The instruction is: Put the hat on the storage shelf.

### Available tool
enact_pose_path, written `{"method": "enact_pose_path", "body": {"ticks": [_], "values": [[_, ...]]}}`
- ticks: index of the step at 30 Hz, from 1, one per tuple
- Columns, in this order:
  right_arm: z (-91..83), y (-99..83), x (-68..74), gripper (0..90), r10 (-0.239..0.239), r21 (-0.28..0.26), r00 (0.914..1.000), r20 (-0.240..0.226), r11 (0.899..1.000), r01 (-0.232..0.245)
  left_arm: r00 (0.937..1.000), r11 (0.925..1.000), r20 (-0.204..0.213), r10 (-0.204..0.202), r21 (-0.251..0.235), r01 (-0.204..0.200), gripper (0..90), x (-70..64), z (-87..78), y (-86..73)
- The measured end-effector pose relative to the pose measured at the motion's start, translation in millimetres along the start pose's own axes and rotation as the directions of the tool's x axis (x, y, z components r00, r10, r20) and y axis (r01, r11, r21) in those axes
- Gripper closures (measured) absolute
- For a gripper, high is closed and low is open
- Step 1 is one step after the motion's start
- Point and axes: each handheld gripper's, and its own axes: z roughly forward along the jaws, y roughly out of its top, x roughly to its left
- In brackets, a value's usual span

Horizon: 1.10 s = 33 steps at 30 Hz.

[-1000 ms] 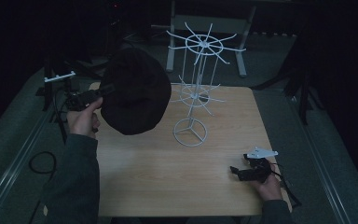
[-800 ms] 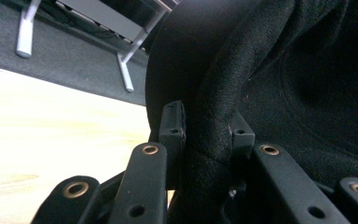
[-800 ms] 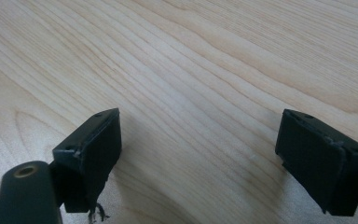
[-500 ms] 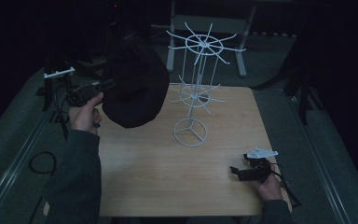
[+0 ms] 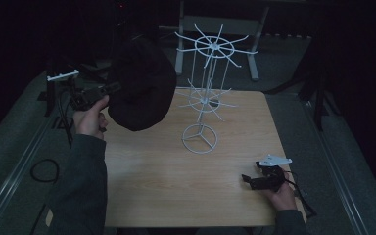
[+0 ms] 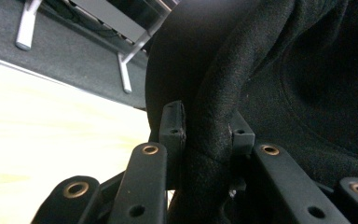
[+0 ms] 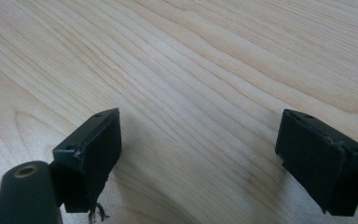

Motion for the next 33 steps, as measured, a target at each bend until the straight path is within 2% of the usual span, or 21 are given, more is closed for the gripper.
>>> {"method": "enact_pose_path", "body": {"ticks": [5,13,21,26,33], "values": [[0.1,0.0,0.0,14.3,0.001,-0.001,1.0000,0.000,1.000,-0.001,0.9998,0.9998,0.004,-0.018,-0.010,0.018,75.8,-1.4,3.4,1.5],[0.0,-0.1,-0.1,14.3,0.001,-0.002,1.0000,-0.001,1.000,-0.001,1.0000,0.9998,-0.004,0.009,-0.015,-0.009,75.8,-14.6,9.0,5.9],[0.0,0.0,-0.1,14.2,0.001,-0.001,1.0000,0.000,1.000,-0.001,1.0000,0.9995,-0.003,0.009,-0.030,-0.009,75.8,-22.6,12.0,9.8],[0.0,-0.1,-0.1,14.2,0.002,-0.002,1.0000,-0.001,1.000,-0.002,0.9996,0.9989,-0.003,0.029,-0.037,-0.029,75.6,-29.1,12.2,13.5],[0.0,0.0,0.0,14.2,0.001,-0.001,1.0000,0.000,1.000,-0.001,0.9998,0.9985,-0.008,0.020,-0.050,-0.021,75.4,-33.7,13.5,19.7]]}}
